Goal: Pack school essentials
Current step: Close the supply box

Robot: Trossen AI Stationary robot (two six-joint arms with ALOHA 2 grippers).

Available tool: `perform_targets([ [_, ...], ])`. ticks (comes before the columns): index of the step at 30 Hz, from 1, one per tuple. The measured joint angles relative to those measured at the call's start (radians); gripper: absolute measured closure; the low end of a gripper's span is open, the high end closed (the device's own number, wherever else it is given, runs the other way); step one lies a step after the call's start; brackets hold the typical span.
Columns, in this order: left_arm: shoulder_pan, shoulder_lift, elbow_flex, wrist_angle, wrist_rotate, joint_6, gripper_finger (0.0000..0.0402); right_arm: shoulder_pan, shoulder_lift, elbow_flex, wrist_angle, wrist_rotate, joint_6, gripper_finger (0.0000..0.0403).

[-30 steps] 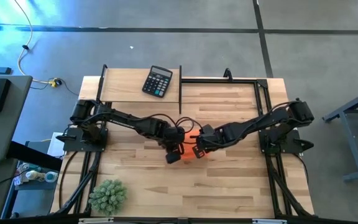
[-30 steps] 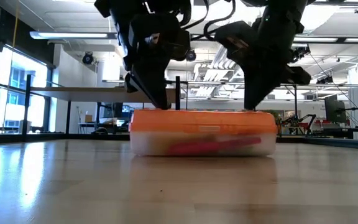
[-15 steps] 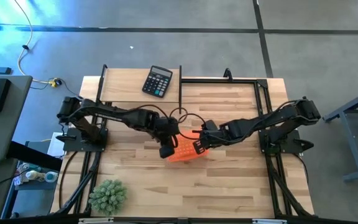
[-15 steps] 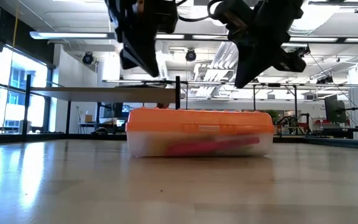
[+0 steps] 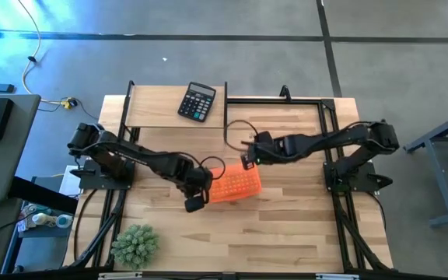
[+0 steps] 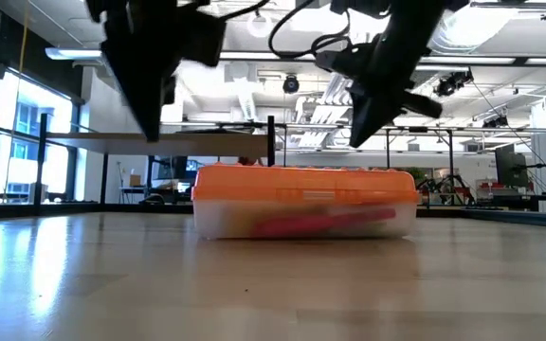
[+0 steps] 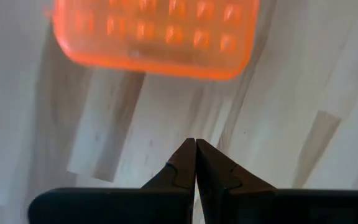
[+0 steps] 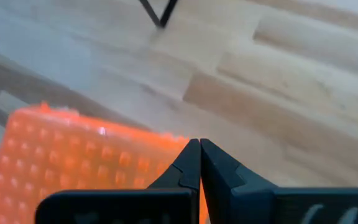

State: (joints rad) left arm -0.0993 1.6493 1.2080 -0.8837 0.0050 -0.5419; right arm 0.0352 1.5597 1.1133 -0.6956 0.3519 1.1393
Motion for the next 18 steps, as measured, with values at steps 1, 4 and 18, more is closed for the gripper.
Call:
perform_targets([
  [1, -0.005, 0.000, -0.020, 0.013, 0.001, -0.023, 0.0401, -0.017, 0.000, 0.000, 0.016, -0.007, -0.021, 0.0403],
  [4, -0.014, 0.001, -0.085, 0.066, 0.003, -0.080, 0.0401, -0.060, 0.009, 0.001, 0.070, -0.038, -0.073, 0.0403],
  [18, 0.013, 0.037, -0.147, 0.196, -0.011, -0.155, 0.0401, -0.106, 0.136, 0.002, 0.106, -0.188, -0.137, 0.0403],
])
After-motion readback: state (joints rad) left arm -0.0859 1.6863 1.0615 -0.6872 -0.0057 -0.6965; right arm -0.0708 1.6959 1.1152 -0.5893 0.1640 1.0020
